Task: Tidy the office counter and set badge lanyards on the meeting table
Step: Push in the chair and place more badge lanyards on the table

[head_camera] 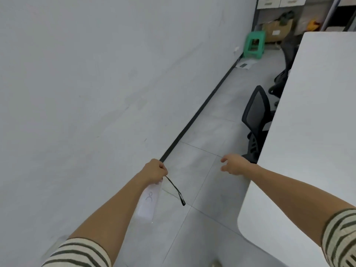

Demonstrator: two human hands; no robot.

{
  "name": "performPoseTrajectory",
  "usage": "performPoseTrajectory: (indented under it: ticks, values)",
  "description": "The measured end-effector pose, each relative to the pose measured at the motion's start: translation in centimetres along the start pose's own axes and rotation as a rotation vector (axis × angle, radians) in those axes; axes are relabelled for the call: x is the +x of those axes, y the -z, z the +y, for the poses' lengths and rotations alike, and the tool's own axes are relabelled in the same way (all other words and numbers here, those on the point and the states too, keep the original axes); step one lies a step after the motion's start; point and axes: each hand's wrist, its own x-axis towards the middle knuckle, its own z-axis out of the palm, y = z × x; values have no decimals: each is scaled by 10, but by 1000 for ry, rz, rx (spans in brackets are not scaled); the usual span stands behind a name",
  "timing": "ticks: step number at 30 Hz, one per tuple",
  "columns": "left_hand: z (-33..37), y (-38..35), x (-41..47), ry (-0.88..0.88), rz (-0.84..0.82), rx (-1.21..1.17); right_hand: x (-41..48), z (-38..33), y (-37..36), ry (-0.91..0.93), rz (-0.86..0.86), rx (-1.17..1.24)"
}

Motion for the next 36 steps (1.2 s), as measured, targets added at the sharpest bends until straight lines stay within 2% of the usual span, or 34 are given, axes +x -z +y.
performPoseTrajectory:
  ticks: [11, 16, 20, 21, 26, 31, 36]
  values:
    - [67, 65, 208, -138, -156, 102, 148, -11, 71, -180, 43, 37]
    - [112, 105, 317, -258, -202, 186, 214, -14, 115, -293, 168, 78]
    - [144, 128, 375, -320, -220, 250, 235, -24, 138, -358, 222, 119]
    - [172, 133, 404, -362, -252, 288, 248, -17, 153, -402, 264, 135]
    - [233, 127, 464, -467, -296, 323, 275, 4, 189, -491, 381, 176]
    - [288, 93, 535, -516, -375, 400, 330, 49, 211, -602, 425, 248]
    - [348, 68, 604, -546, -411, 495, 395, 102, 221, -719, 346, 427]
